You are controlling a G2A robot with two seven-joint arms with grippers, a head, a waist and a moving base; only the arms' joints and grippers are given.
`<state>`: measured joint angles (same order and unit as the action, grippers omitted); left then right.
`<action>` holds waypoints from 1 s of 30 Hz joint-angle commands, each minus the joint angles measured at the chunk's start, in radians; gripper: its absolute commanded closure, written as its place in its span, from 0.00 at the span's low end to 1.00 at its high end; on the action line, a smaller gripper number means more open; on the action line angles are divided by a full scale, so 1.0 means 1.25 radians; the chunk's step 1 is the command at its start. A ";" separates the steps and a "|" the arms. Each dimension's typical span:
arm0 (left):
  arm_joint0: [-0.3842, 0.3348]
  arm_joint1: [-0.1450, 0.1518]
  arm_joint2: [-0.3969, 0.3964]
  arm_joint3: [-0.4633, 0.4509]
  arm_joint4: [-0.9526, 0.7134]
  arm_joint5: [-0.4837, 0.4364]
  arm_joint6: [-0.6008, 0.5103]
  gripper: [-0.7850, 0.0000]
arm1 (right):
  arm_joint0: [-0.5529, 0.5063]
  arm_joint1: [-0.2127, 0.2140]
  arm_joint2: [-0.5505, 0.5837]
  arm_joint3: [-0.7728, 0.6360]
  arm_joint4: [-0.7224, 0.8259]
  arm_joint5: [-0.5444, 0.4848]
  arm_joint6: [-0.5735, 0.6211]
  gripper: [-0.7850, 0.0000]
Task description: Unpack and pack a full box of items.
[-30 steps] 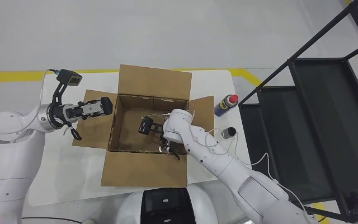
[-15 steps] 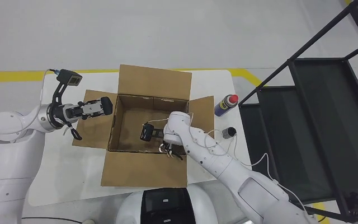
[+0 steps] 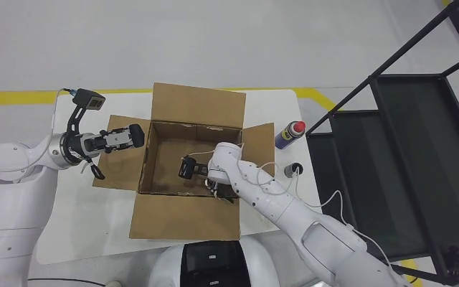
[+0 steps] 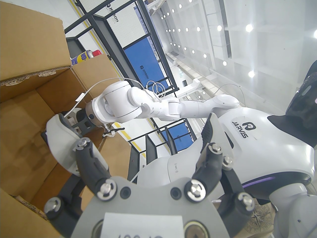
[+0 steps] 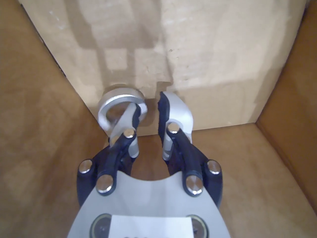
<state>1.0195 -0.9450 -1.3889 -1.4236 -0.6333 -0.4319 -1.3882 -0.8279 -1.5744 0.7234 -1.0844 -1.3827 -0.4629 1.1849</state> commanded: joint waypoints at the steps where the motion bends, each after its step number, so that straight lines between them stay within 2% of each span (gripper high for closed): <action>1: 0.000 0.000 0.000 0.000 0.000 0.000 0.000 0.00 | -0.004 0.002 0.002 -0.014 -0.006 0.004 0.007 1.00; 13: 0.000 0.000 0.000 0.000 0.000 0.000 0.000 0.00 | -0.031 0.018 0.032 -0.073 -0.027 0.011 -0.004 1.00; 25: 0.000 0.000 0.000 0.000 0.000 0.000 0.000 0.00 | -0.110 0.054 0.124 -0.203 -0.048 0.018 -0.138 1.00; 30: 0.000 0.000 0.000 0.000 0.000 0.000 0.000 0.00 | -0.106 0.053 0.118 -0.194 -0.072 0.056 -0.065 1.00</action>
<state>1.0195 -0.9450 -1.3889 -1.4236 -0.6333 -0.4319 -1.3882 -0.9716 -1.5039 0.8806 -1.3382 -1.4742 -0.4058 1.0854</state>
